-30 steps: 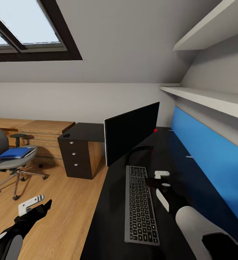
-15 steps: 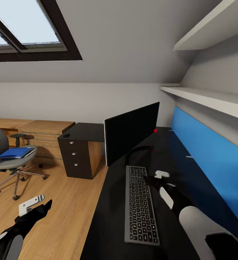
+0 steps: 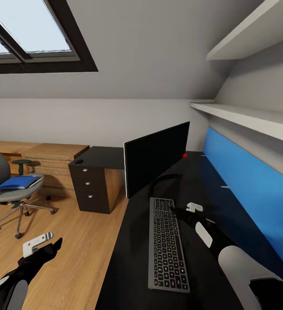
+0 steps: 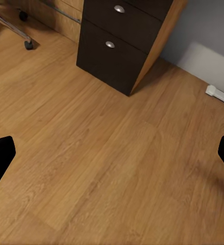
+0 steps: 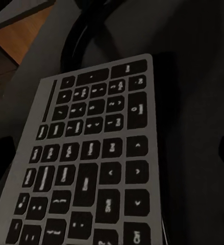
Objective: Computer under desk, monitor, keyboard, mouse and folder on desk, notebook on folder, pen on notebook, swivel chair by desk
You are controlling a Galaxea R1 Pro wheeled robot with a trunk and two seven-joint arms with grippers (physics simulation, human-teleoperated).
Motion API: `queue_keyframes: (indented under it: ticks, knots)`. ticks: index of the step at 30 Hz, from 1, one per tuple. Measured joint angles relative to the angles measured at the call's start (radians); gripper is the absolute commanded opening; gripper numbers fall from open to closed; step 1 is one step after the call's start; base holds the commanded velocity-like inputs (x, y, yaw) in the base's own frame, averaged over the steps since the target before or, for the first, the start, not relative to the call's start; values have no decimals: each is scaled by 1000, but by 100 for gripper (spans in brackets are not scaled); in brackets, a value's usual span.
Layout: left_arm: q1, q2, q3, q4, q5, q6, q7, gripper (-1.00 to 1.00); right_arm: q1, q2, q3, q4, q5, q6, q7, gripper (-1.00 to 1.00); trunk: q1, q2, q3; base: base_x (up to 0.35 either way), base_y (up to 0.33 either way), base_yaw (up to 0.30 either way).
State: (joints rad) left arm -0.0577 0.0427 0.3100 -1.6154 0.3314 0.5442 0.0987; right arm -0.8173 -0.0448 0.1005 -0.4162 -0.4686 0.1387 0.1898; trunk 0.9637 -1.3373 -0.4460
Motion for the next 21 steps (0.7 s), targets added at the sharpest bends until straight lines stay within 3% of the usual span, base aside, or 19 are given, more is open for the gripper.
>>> queue_keyframes:
  ticks: [6, 21]
  knots:
    - [0, 0, 0, -1, 0, -1, 1, 100, 0, 0, 1, 0, 1, 0, -1, 100, 0, 0, 0, 0, 0, 0]
    - [0, 0, 0, -2, 0, -1, 4, 100, 0, 4, 6, 0, 10, 1, -46, 100, 57, -105, -47, 0, 0, 0]
